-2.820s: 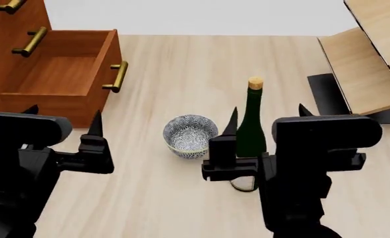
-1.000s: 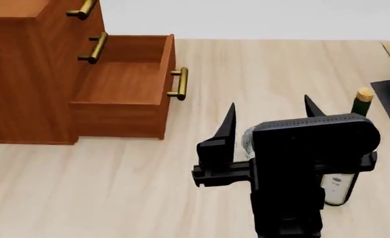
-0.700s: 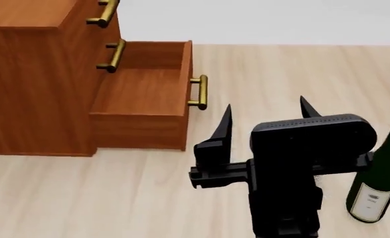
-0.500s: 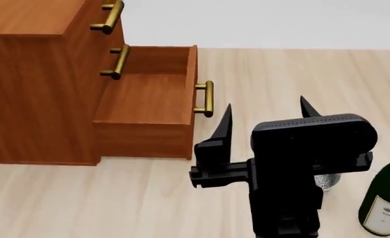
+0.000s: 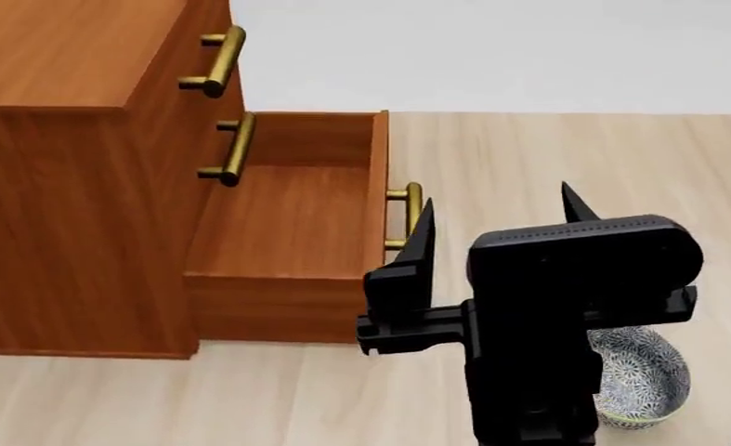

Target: Close the bottom drawer of the cabinet and open the top drawer.

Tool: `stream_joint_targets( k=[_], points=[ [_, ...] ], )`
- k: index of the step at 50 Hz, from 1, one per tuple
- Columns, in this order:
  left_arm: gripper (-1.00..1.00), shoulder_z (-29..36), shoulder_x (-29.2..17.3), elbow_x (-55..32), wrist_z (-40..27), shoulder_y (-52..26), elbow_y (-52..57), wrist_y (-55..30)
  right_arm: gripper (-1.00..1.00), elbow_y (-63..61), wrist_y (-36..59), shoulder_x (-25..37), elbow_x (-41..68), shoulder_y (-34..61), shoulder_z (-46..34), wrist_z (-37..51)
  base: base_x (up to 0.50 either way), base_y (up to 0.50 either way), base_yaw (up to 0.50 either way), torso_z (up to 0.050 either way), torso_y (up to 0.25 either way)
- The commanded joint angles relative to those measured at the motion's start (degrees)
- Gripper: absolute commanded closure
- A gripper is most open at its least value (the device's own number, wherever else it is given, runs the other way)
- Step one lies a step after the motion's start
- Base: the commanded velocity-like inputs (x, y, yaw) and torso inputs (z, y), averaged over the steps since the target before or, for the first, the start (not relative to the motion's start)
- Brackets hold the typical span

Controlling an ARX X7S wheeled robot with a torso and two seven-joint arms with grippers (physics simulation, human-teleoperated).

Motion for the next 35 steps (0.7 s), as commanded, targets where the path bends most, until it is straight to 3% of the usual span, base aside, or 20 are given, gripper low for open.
stream_joint_targets(
  k=[1, 35],
  points=[
    [-1.0, 0.2, -0.6, 0.1, -0.5, 0.0, 0.0, -0.2, -1.0, 0.3, -0.3, 0.2, 0.3, -0.2, -0.3, 0.3, 0.22, 0.12, 0.0, 0.0, 0.0],
    [-1.0, 0.3, -1.8, -0.1, -0.8, 0.0, 0.0, -0.4, -1.0, 0.2, 0.2, 0.2, 2.0, 0.1, 0.2, 0.8, 0.22, 0.16, 0.0, 0.0, 0.0]
  ],
)
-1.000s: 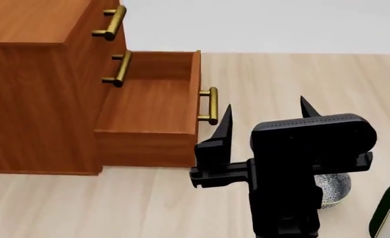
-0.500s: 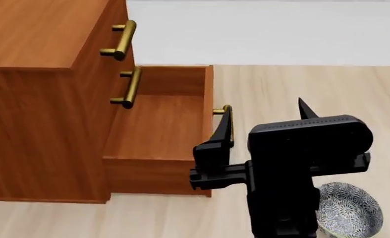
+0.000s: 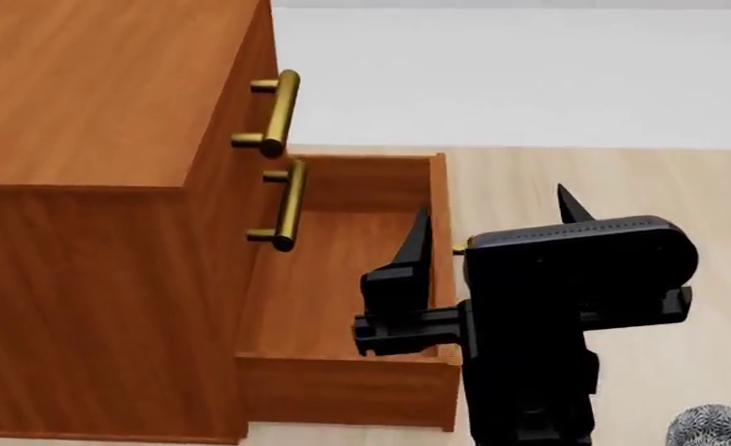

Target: Close the bottom drawer of the cabinet and open the top drawer.

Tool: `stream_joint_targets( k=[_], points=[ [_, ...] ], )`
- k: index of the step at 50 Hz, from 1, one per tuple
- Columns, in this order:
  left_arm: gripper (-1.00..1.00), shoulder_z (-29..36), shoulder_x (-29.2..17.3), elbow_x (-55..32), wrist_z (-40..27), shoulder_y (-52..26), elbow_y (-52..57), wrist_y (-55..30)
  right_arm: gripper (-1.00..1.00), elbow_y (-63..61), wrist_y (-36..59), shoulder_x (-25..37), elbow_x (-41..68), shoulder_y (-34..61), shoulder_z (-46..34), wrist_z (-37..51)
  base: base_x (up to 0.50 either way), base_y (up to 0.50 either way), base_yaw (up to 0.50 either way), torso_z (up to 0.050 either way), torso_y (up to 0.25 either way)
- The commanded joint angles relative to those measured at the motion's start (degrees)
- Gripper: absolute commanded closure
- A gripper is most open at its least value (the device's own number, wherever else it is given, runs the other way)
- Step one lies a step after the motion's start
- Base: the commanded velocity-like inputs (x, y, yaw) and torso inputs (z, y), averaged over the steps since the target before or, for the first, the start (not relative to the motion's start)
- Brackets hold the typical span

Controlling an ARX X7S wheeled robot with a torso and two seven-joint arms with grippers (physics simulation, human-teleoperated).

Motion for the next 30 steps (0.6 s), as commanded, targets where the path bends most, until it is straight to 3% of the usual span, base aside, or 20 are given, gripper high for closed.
stream_joint_targets(
  k=[1, 26, 30],
  points=[
    [-1.0, 0.0, -0.4, -0.1, -0.2, 0.0, 0.0, -0.1, -1.0, 0.0, 0.2, 0.0, 0.8, 0.1, 0.5, 0.0, 0.25, 0.22, 0.0, 0.0, 0.0],
    [-1.0, 0.4, -1.5, 0.4, -0.7, 0.0, 0.0, -0.9, -1.0, 2.9, 0.3, -0.8, 3.6, 0.8, 4.4, -0.3, 0.3, 0.11, 0.0, 0.0, 0.001],
    [-1.0, 0.4, -1.6, 0.3, -0.7, 0.0, 0.0, -0.9, -1.0, 3.5, 3.8, -0.7, 4.7, 3.2, 6.0, -0.5, 0.3, 0.03, 0.0, 0.0, 0.0]
  ],
)
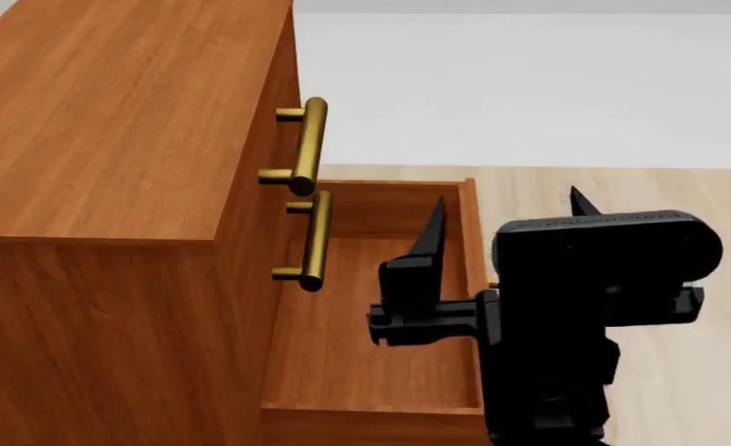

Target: Close the bottom drawer of the cabinet and open the top drawer.

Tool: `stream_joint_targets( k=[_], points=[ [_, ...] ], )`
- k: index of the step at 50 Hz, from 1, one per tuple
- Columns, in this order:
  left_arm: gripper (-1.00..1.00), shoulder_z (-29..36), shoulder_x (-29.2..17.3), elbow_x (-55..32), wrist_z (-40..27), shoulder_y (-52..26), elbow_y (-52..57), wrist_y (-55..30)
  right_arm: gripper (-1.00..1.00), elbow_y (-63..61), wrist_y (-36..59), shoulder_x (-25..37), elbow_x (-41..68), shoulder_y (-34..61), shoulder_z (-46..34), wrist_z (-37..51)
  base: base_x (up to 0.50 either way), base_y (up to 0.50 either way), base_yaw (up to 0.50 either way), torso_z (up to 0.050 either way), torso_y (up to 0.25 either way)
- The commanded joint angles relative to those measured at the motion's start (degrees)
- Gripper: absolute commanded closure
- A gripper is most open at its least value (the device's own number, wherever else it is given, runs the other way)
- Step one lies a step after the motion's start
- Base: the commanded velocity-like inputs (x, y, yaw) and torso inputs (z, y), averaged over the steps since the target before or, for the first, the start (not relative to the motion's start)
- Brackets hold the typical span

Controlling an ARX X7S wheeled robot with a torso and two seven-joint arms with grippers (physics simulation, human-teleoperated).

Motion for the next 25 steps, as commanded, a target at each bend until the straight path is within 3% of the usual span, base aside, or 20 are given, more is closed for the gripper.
stream_joint_targets(
  k=[1, 8, 17, 25],
  points=[
    [-1.0, 0.1, -0.3, 0.1, -0.2, 0.0, 0.0, -0.3, -1.0, 1.6, 4.3, -0.2, 2.3, 3.1, 3.2, -0.5, 0.29, 0.02, 0.0, 0.0, 0.0],
    [-1.0, 0.6, -0.9, -0.8, -0.5, 0.0, 0.0, -1.0, -1.0, 3.0, 14.1, 0.2, 4.4, 10.9, 7.8, -0.3, 0.08, 0.01, 0.0, 0.0, 0.0],
    [-1.0, 0.3, -2.3, -2.0, -1.2, 0.0, 0.0, -3.0, -1.0, 5.1, 19.0, 2.8, 5.1, 17.8, 9.1, -0.8, 0.0, 0.0, 0.0, 0.0, 0.0],
    [-1.0, -0.1, -0.7, -2.2, 0.2, 0.0, 0.0, -2.4, -1.0, 8.7, 20.3, 4.3, 4.3, 22.1, 8.8, -0.3, 0.0, 0.0, 0.0, 0.0, 0.0]
  ],
)
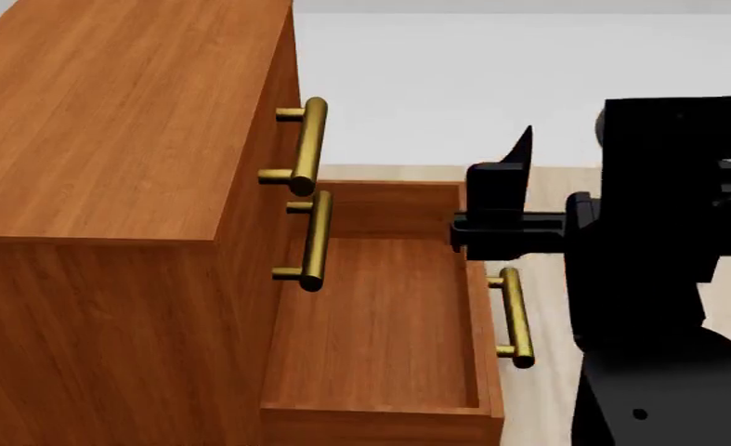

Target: Close the bottom drawer of the cabinet and open the top drawer.

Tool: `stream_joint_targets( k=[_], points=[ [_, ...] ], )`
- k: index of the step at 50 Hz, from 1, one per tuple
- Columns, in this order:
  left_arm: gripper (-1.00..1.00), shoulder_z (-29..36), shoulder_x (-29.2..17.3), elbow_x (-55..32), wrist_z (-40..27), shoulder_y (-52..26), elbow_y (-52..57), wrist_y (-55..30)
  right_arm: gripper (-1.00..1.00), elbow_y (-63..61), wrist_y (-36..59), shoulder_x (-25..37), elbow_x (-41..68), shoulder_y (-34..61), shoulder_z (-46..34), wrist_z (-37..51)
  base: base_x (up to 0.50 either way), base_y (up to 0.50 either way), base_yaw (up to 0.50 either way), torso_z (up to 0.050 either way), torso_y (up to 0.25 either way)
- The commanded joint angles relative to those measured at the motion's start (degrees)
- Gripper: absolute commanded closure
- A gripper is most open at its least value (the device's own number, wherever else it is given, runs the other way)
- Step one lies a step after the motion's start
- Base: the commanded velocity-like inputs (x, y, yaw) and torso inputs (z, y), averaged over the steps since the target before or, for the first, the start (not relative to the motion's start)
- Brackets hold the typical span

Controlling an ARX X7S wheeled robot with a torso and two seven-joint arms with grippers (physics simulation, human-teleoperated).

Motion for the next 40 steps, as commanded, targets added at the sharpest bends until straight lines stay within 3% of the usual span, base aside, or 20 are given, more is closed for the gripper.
stream_joint_targets(
  k=[1, 11, 17, 40],
  points=[
    [-1.0, -0.3, 0.4, -0.6, 0.4, 0.0, 0.0, -0.5, -1.0, 4.0, 4.1, 1.7, 0.3, 6.7, 1.3, 0.1, 0.0, 0.0, 0.0, 0.0, 0.0],
    [-1.0, -1.8, 1.0, -2.1, 0.6, 0.0, 0.0, -3.4, -1.0, 9.2, 2.2, 2.2, -0.2, 8.7, 1.4, 0.0, 0.0, 0.0, 0.0, 0.0, -0.01],
    [-1.0, -1.3, -1.3, -1.9, -1.1, 0.0, 0.0, -4.3, -1.0, 12.4, 0.3, 2.6, -0.4, 9.0, 1.4, -0.4, 0.0, 0.0, 0.0, 0.0, -0.205],
    [-1.0, -1.0, -0.7, -1.3, -0.5, 0.0, 0.0, -3.9, -1.0, 16.9, -2.0, 3.8, -1.0, 7.7, 2.3, 0.0, 0.0, 0.0, 0.0, 0.0, -0.212]
  ],
)
